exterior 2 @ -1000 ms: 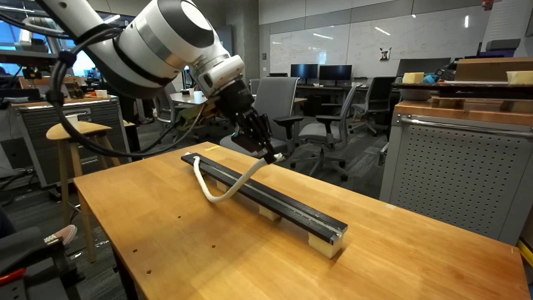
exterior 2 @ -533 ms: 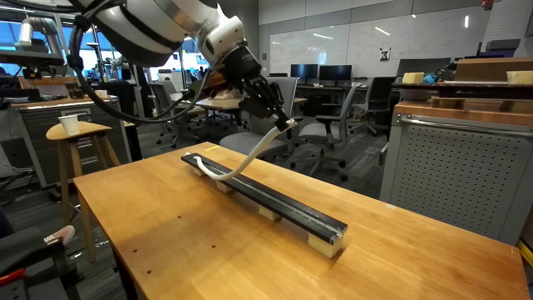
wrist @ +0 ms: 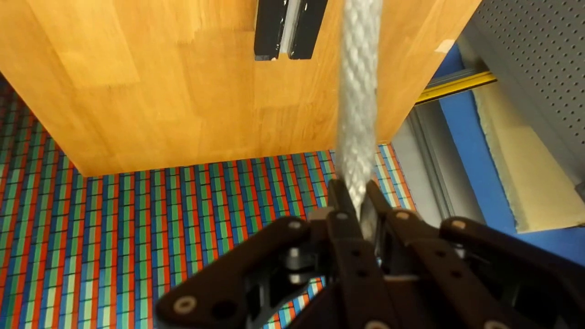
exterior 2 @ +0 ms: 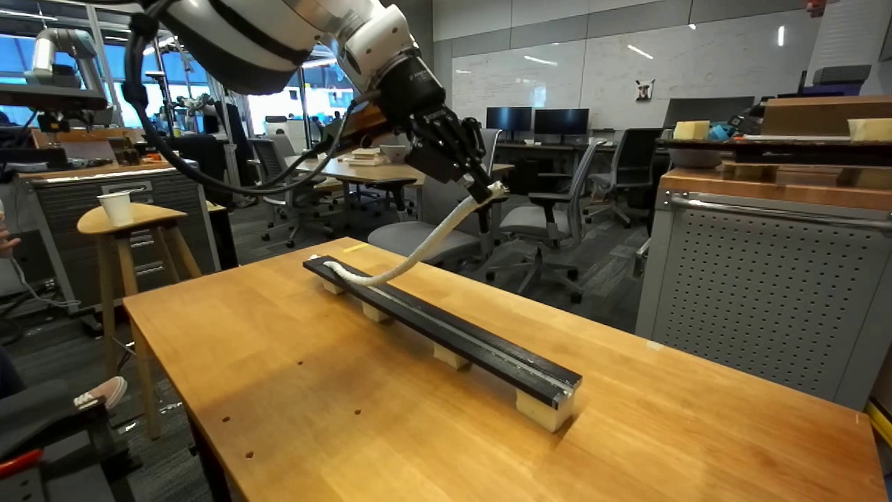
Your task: Pick up the rope and arrange it straight on the object
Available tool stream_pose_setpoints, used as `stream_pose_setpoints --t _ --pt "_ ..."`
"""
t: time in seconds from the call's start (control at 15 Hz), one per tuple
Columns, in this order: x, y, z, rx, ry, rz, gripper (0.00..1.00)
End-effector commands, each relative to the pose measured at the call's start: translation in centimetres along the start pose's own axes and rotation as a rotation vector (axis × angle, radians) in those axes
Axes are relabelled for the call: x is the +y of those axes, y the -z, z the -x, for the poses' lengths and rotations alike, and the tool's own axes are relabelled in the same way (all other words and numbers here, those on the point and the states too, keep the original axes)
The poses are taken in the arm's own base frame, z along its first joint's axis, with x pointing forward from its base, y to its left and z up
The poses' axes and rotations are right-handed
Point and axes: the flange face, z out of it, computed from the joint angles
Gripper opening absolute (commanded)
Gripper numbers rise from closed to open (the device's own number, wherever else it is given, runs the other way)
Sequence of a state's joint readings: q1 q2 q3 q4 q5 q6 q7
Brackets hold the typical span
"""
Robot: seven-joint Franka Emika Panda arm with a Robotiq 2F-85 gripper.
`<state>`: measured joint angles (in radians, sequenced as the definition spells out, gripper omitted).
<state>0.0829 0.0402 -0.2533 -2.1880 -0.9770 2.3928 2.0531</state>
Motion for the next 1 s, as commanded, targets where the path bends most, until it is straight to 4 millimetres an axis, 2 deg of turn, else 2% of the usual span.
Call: stream_pose_setpoints --t 0.0,0.33,0.93 --pt "-0.6 -1.7 0.3 -0.015 -0.047 -0.028 0.03" --pt "-0.7 -4.9 1.4 -0.056 -0.095 -0.036 0.03" --pt "-1.8 -8.3 1.2 -0.021 -0.199 -0.001 0.03"
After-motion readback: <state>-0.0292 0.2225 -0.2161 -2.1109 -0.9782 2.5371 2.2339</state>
